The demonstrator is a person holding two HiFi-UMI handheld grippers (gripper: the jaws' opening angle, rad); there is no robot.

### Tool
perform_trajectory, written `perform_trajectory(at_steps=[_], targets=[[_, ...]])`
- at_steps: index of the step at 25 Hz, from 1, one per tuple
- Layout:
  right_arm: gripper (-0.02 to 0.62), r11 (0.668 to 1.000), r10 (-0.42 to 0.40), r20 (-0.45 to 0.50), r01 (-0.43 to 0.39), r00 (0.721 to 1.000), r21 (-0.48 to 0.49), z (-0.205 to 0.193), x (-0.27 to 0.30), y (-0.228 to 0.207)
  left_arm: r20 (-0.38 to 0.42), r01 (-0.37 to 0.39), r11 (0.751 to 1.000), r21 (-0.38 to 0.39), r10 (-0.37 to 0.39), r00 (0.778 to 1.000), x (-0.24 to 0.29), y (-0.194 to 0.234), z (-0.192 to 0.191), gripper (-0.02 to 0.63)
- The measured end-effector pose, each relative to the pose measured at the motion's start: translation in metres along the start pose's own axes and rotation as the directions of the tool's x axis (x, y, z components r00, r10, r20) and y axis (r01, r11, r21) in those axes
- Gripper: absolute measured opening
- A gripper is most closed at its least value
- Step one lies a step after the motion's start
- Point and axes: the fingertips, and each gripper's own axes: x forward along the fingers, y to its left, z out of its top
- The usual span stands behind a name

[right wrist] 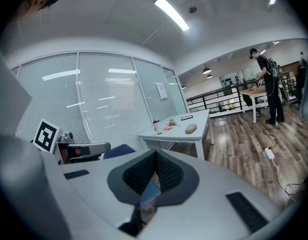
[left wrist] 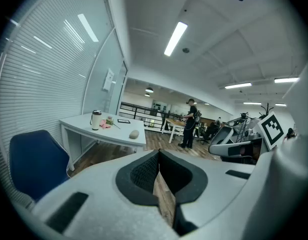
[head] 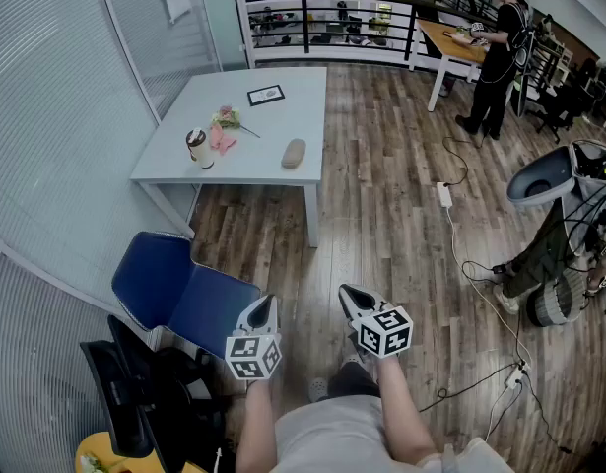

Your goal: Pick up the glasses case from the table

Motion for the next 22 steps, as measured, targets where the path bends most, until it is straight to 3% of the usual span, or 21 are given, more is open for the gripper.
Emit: perform_trajectory(at_steps=[12, 17, 22], targets=[[-0.003, 1.000, -0.005, 0.010, 0.005, 1.000, 0.000, -0.008, -0.005, 0.005, 0.009, -0.006, 1.000, 0.017, 0.006, 1.000, -0.011, 0.001, -0.006, 0.011], [0.017, 0.999, 0.025, 0.058, -0.027, 0.998, 0.026, 0.003, -0.007, 0.010, 0.021, 0.015, 1.000, 0.022, -0.015, 1.000, -0.011, -0.001, 0.001, 0.014], [0.080, 0.999, 0.036, 0.049, -0.037, 0.998, 0.033, -0.002, -0.011, 0.009, 0.028, 0.021, 0.999, 0.029, -0.022, 0.999, -0.012, -0.004, 0.001, 0.097]])
